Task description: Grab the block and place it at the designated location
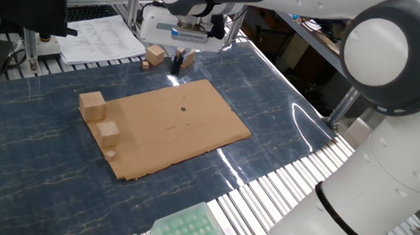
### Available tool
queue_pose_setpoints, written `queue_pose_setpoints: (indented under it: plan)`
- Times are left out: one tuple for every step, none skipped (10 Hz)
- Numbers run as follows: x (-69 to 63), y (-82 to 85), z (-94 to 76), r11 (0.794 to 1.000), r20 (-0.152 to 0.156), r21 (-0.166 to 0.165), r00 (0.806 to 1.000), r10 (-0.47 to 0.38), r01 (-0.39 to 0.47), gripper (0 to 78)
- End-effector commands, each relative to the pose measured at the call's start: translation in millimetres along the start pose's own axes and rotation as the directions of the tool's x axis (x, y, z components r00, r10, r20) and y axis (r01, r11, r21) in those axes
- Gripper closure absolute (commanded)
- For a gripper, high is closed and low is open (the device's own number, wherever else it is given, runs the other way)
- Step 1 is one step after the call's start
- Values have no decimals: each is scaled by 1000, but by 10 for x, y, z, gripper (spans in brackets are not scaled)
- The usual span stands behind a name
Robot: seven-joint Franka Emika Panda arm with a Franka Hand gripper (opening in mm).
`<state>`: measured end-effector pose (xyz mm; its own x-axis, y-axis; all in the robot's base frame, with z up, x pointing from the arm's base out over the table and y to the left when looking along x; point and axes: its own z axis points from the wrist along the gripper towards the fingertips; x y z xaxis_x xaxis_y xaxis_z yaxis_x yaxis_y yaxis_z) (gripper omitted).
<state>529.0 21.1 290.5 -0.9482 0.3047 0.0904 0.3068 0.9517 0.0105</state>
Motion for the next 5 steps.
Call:
queue_pose_setpoints:
  plan:
    - [-7, 105, 24, 1000, 8, -4, 1000, -10, 10, 776]
    - [24, 231, 38, 1000, 6, -4, 1000, 6, -6, 776]
    - [41, 327, 73, 1000, 12, -6, 1000, 16, -16, 776]
    - [66, 431, 107, 999, 16, -7, 999, 38, -38, 776]
    - [98, 529, 131, 999, 16, -8, 999, 50, -50, 776]
